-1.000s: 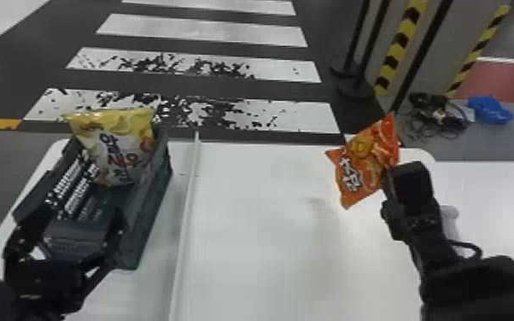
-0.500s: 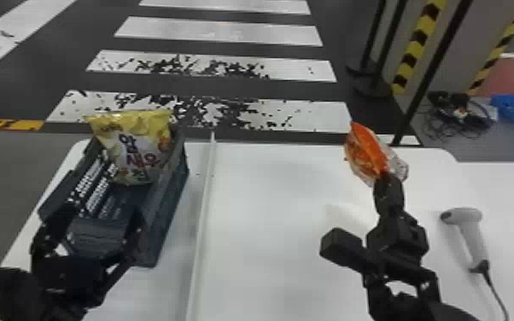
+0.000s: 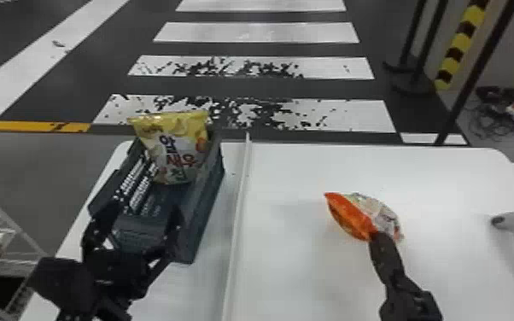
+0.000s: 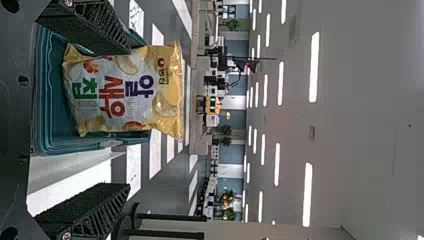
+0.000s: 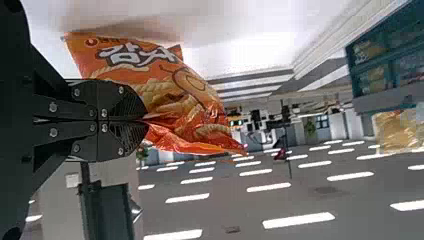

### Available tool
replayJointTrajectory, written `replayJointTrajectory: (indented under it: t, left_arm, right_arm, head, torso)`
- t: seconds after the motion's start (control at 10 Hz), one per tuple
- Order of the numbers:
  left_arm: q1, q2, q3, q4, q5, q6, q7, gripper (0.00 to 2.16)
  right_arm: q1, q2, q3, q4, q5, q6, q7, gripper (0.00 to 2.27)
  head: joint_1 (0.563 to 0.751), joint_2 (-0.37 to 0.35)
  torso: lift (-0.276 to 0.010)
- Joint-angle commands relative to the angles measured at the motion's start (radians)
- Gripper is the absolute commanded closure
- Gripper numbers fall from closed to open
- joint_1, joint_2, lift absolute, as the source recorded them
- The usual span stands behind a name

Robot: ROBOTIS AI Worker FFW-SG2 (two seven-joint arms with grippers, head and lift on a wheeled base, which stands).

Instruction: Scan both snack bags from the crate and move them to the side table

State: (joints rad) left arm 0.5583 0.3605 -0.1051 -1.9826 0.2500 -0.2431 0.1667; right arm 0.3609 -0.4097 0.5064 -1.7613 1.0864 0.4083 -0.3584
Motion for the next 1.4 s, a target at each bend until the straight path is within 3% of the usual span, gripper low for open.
replayJointTrajectory:
  t: [0.0,0.1,0.2,0.3,0.4,0.5,0.7,0.9,1.1,1.3]
  left_arm:
    - [0.000,0.002,-0.001,-0.001,0.000,0.000,-0.001,0.05]
    - [0.000,0.003,-0.001,-0.001,0.000,0.000,0.000,0.05]
    - [0.002,0.005,-0.001,-0.001,0.002,0.000,0.000,0.05]
    - [0.002,0.006,-0.001,-0.001,0.003,0.000,0.000,0.05]
    - [0.002,0.006,-0.001,-0.001,0.003,0.000,0.000,0.05]
    - [0.002,0.009,-0.002,-0.001,0.003,0.000,0.000,0.05]
    - [0.002,0.011,-0.002,-0.001,0.006,0.000,0.000,0.05]
    - [0.000,0.011,-0.002,0.001,0.006,0.000,0.000,0.05]
    - [0.000,0.011,-0.002,0.002,0.006,0.000,0.000,0.05]
    - [0.002,0.009,-0.002,0.004,0.006,-0.003,0.000,0.05]
  right_arm:
    - [0.039,-0.024,0.000,-0.009,-0.013,-0.102,0.030,2.24]
    - [0.056,-0.035,0.000,-0.010,-0.034,-0.164,0.058,2.13]
    - [0.072,-0.041,0.001,-0.015,-0.043,-0.170,0.065,1.82]
    - [0.090,-0.054,-0.005,-0.035,-0.060,-0.170,0.082,1.25]
    - [0.108,-0.070,-0.022,-0.060,-0.095,-0.179,0.116,0.49]
    - [0.121,-0.075,-0.046,-0.073,-0.117,-0.176,0.164,0.00]
    - [0.151,-0.077,-0.100,-0.118,-0.152,-0.164,0.200,0.04]
    - [0.190,-0.078,-0.203,-0.202,-0.255,-0.176,0.254,0.04]
    - [0.202,-0.057,-0.345,-0.302,-0.482,-0.206,0.312,0.06]
    - [0.185,-0.004,-0.485,-0.354,-0.767,-0.265,0.403,0.07]
  head:
    - [0.695,0.080]
    - [0.695,0.105]
    - [0.695,0.123]
    - [0.695,0.142]
    - [0.695,0.148]
    - [0.695,0.146]
    - [0.695,0.123]
    - [0.695,0.100]
    - [0.695,0.052]
    - [0.695,0.022]
  torso:
    - [-0.099]
    - [-0.099]
    - [-0.099]
    - [-0.099]
    - [-0.099]
    - [-0.099]
    - [-0.099]
    - [-0.099]
    - [-0.099]
    - [-0.099]
